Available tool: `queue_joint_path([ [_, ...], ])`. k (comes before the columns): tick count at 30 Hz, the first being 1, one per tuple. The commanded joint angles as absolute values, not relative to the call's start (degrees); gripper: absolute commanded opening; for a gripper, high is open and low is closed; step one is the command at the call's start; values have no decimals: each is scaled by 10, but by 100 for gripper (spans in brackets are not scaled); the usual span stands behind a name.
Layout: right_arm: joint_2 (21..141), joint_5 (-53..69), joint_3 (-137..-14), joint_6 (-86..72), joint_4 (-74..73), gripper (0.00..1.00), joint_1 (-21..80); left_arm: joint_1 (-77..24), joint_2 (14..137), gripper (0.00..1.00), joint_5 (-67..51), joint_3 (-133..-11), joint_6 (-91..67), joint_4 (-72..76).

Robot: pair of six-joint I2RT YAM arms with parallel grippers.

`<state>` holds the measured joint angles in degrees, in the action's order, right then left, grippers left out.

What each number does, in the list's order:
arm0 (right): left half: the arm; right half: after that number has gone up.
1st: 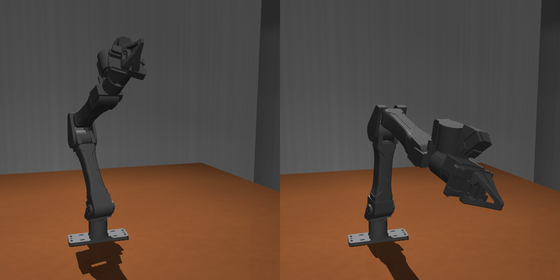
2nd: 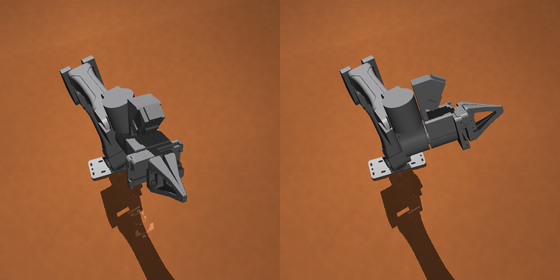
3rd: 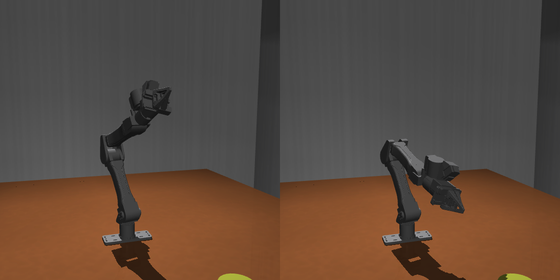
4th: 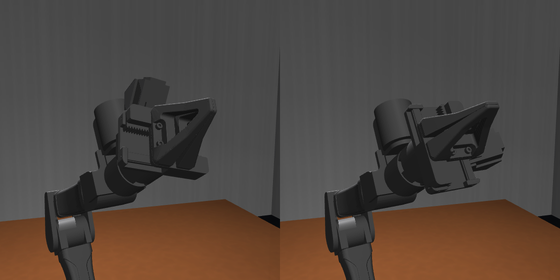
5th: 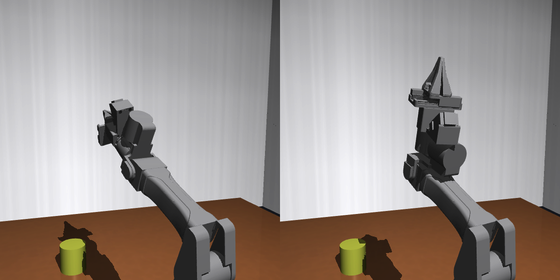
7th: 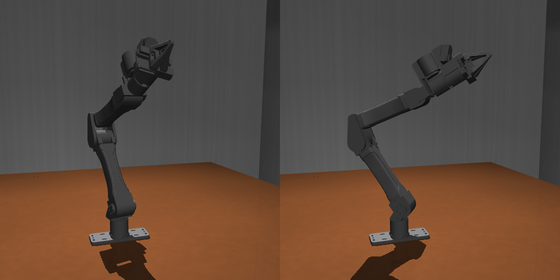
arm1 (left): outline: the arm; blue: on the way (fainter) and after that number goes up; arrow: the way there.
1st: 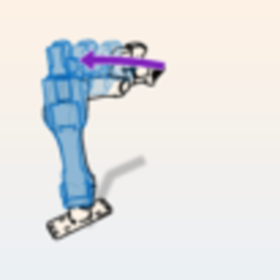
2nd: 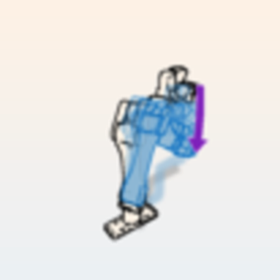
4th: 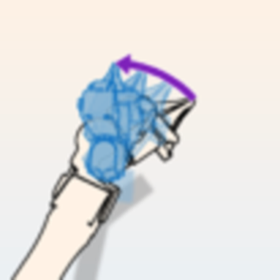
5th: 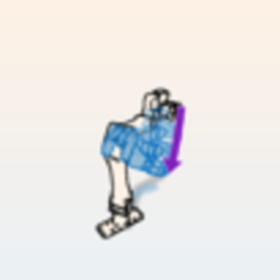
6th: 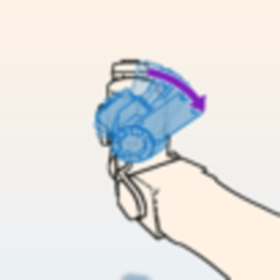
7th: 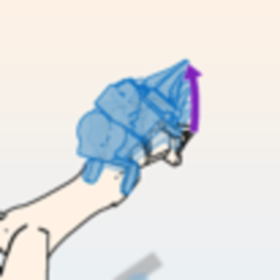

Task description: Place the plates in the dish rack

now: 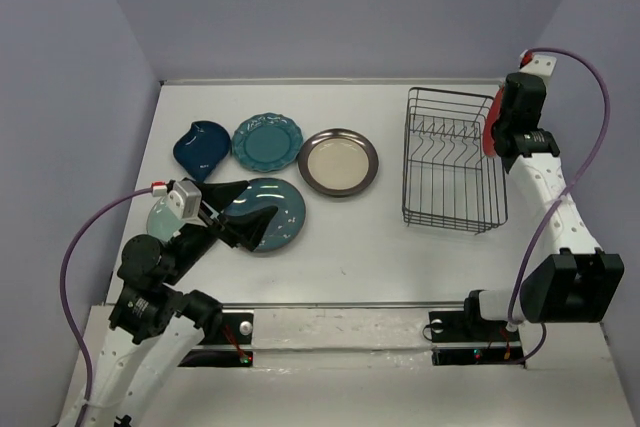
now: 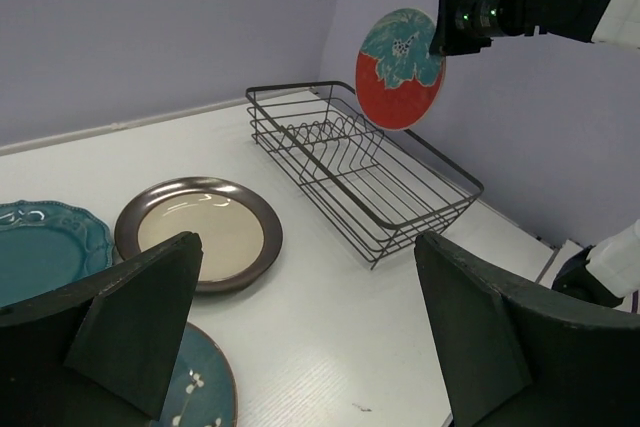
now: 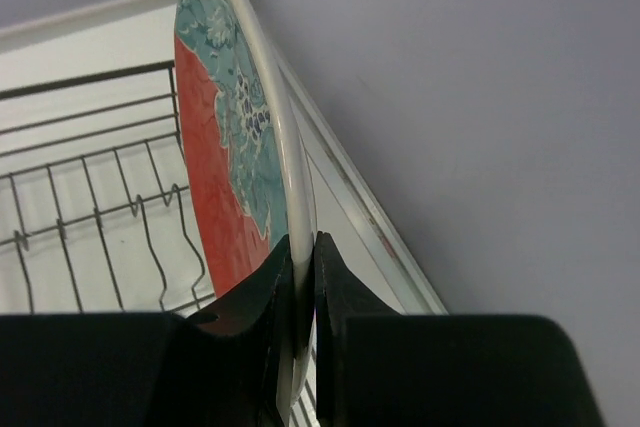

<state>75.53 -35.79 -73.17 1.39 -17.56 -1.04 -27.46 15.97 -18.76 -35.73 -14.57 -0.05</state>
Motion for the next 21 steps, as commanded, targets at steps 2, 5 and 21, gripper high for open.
queue_joint_path([
  [2, 754, -384, -765, 88, -28, 7, -11, -286, 150, 99, -175, -382, -135, 4],
  [5, 761, -381, -764, 98, -27, 7, -11, -288, 149, 99, -174, -382, -134, 5],
  [21, 808, -317, -701, 62, -28, 7, -11, -289, 151, 99, -172, -382, -134, 7],
])
